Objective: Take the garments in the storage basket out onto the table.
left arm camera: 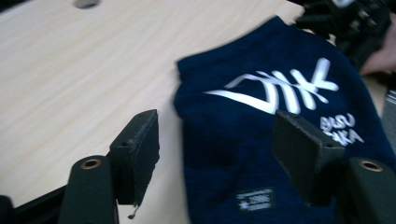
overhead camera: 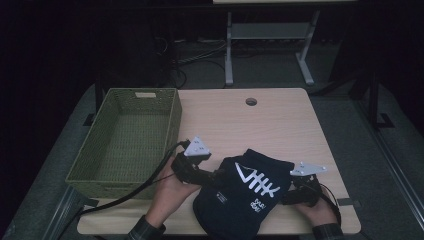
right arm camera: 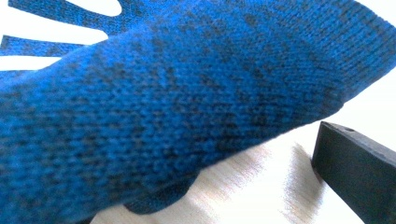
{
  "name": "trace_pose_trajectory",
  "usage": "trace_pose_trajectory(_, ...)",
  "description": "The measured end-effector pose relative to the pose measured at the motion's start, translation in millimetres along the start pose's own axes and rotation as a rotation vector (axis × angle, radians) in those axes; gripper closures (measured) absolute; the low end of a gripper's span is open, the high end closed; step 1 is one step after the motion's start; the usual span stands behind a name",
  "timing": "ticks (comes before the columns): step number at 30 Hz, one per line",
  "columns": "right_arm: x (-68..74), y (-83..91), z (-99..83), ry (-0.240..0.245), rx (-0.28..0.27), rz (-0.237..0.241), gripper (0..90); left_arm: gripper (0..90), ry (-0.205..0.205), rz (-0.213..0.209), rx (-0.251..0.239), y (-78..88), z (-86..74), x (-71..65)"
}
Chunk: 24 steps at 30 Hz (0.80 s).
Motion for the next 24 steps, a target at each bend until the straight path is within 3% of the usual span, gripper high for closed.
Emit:
trace_pose_trajectory(8,-0.6,2.4,-1.4,0.005,0.008,0.008,2.4,37.4,-0.009,-0.049,0.064,-31.3,-25.2,-25.2)
trace_pose_trajectory(11,-0.8,7.6,-2.4,0.035,0.023,-0.007,2.4,41.8,-0.002,-0.057,0.082,-40.7,-37.4,-29.9)
trace_pose_trajectory(12,-0.3,10.6,-2.6,0.044,0.020,-0.004,2.5,45.9,0.008,-0.067,0.085,-42.0,-41.5,-29.2)
trace_pose_trajectory(17,5.0,20.8,-3.3,0.065,0.016,0.023,5.8,57.7,0.038,-0.039,0.115,-46.2,-56.6,-22.0)
trace_pose_trajectory(19,7.0,24.5,-6.1,0.077,0.024,0.042,9.3,61.5,0.026,-0.022,0.128,-47.0,-58.4,-21.2)
trace_pose_trajectory(24,9.3,36.1,-11.9,0.079,0.004,0.085,18.8,69.2,0.024,-0.028,0.149,-54.4,-59.6,-19.3)
Point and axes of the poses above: each handheld gripper's, and its own axes: y roughly backward along the jaws, z roughly out of its top, x roughly to its left, the point moved 1 cm from there along -y, roughly forward along the jaws, and after that the axes turned 3 degrees about -y, right-handed, at the moved point
